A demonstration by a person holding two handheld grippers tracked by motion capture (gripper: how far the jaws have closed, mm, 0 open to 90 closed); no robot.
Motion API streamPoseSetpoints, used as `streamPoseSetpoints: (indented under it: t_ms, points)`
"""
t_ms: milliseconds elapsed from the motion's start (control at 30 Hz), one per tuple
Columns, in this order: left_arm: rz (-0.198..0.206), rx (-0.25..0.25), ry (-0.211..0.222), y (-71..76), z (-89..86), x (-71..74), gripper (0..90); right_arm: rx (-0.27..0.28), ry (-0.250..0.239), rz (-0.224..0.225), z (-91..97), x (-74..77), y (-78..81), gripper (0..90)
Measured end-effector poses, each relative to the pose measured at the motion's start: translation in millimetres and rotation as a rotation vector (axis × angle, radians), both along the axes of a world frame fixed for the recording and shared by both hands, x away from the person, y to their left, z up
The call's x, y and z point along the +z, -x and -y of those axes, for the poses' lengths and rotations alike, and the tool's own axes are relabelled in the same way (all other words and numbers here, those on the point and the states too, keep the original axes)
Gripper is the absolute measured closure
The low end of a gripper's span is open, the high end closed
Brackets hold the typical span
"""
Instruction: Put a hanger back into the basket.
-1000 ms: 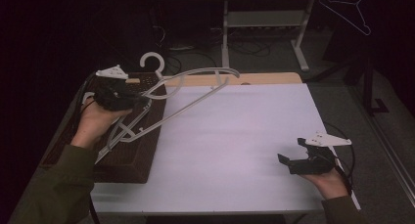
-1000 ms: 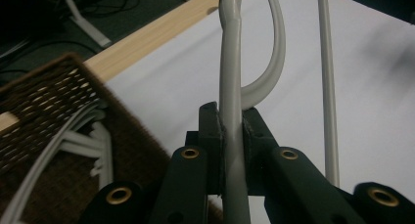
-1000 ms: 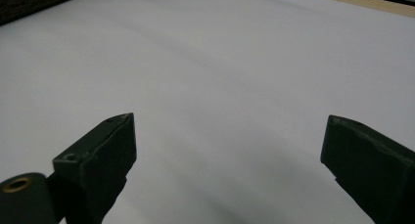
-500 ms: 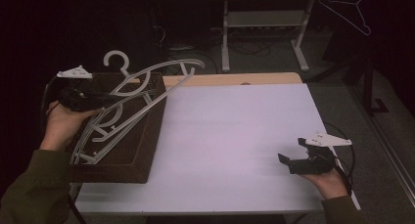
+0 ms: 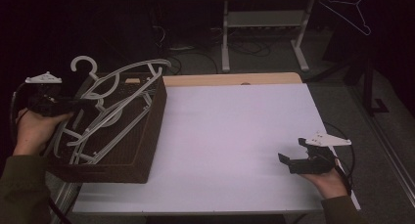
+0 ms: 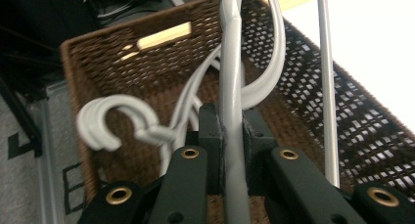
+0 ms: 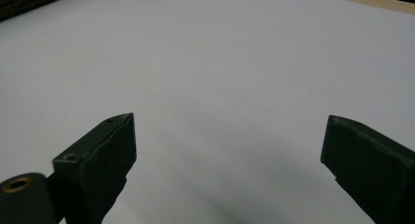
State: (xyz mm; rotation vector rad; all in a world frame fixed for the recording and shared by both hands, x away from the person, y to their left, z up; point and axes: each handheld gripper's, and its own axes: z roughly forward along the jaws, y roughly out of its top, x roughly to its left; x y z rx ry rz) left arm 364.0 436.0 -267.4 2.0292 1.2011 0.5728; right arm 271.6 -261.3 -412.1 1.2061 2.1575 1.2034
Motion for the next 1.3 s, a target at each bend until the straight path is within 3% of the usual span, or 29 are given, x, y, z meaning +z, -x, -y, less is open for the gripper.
streamPoseSetpoints:
  t_ms: [167, 467, 767, 1100, 1300]
  points:
    - [-0.011, 0.027, -0.015, 0.2, -11.0, -4.7, 82.2, -0.004, 0.002, -0.005, 1.2, -0.8, -0.4, 5.9]
    - [-0.049, 0.064, -0.087, -4.4, -25.7, -20.5, 82.2, -0.007, 0.006, -0.01, 1.0, -1.4, -0.7, 5.9]
    - [-0.095, 0.053, -0.135, -12.3, -20.8, -36.3, 82.1, -0.011, 0.005, -0.008, 2.0, -1.6, -0.9, 6.0]
    - [-0.123, 0.048, -0.154, -19.6, -11.3, -54.6, 82.0, -0.014, 0.002, -0.007, 3.0, -1.3, -0.1, 6.0]
    - [-0.149, 0.057, -0.126, -21.8, -11.1, -66.0, 81.4, -0.014, 0.004, -0.004, 3.2, -1.0, 0.0, 5.9]
